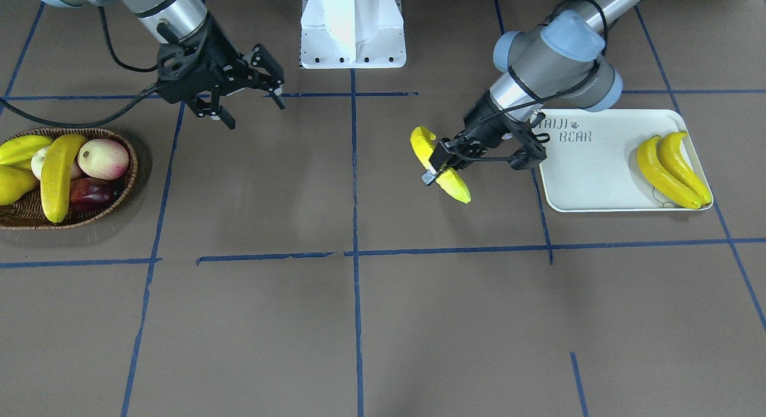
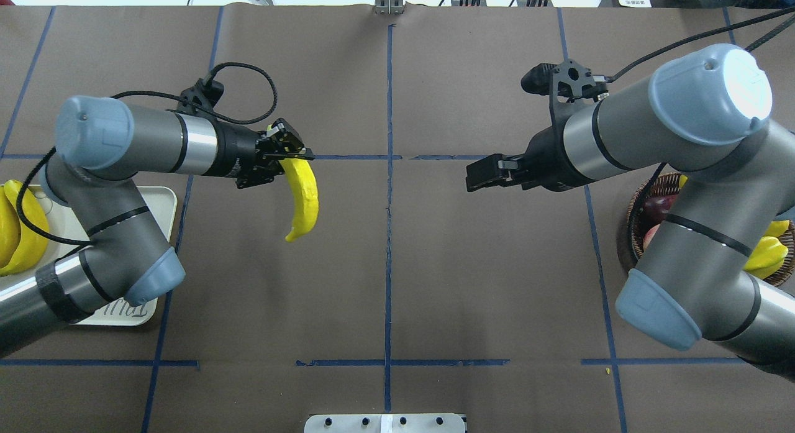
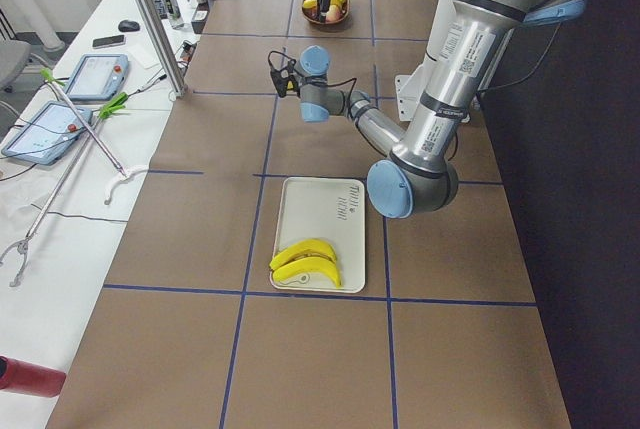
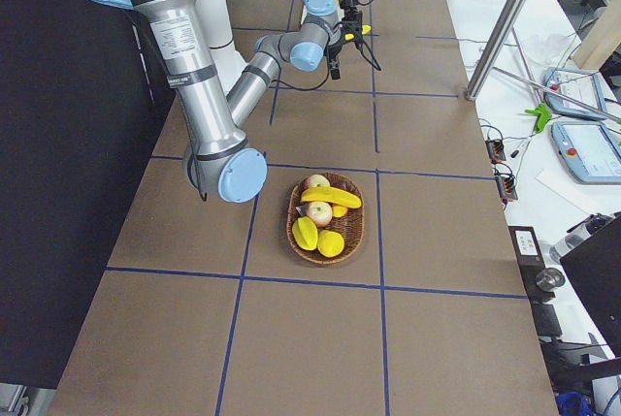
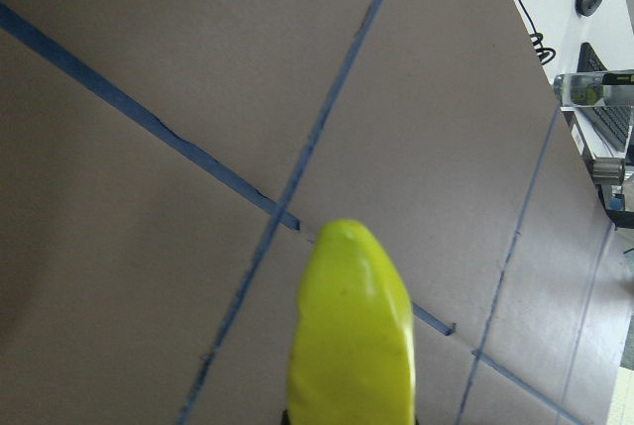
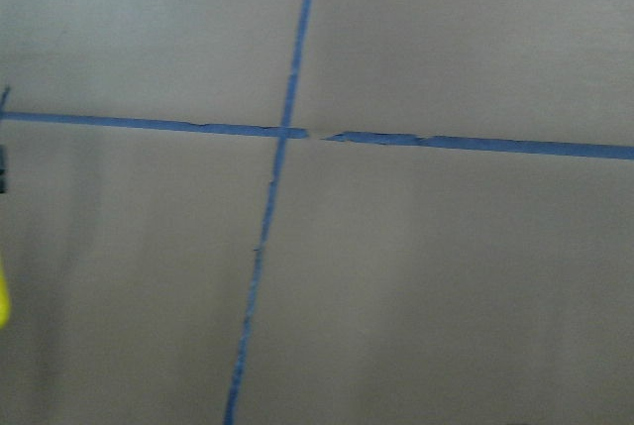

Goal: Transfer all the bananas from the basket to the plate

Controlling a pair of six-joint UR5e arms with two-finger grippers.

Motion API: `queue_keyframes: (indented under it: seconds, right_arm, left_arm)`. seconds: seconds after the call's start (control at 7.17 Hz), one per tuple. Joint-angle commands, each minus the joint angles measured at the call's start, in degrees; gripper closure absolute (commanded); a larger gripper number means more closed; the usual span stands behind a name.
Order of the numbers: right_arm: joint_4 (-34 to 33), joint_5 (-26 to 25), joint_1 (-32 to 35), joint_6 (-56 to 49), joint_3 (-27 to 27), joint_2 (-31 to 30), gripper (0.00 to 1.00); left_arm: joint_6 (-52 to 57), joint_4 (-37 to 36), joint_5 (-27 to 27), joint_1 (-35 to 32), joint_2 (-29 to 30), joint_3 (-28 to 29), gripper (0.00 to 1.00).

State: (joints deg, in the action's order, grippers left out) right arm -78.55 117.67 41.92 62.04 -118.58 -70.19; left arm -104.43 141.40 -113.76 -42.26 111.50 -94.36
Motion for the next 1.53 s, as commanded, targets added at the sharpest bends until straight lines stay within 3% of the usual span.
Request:
queue_keyframes:
  seconds: [0.0,0.42,0.7,0.98,1.12,1.26,1.4]
  right_arm:
    - [-2.3,3.6,6.1,-8.3,-0.4,-7.3,0.01]
    - [-5.7,4.9,13.0,-27.3,-0.2,-15.2,0.0]
    - [-5.7,4.8,14.0,-29.4,0.0,-16.1,0.0]
    - [-5.6,4.8,13.9,-29.3,0.0,-16.2,0.0]
    - [-5.6,4.9,13.9,-29.3,0.1,-16.2,0.0]
    - [-5.6,4.9,13.9,-29.4,0.0,-16.2,0.0]
    - [-5.6,4.9,14.0,-29.4,-0.2,-16.4,0.0]
  left_arm:
    - [9.4,-5.2,-4.1,-6.8,-9.9,-1.8,1.0]
    - [30.7,-5.2,-6.6,-11.3,-22.9,-0.8,0.97]
    - [34.6,-5.6,-6.7,-12.0,-25.5,0.7,0.94]
    - [34.8,-5.3,-6.0,-12.1,-26.5,3.1,0.85]
    - [37.4,-5.7,-6.1,-14.4,-26.5,3.2,0.6]
    - [42.6,-5.8,-6.3,-17.4,-26.5,3.5,0.18]
    - [45.7,-7.2,-6.8,-20.9,-26.4,3.5,0.01]
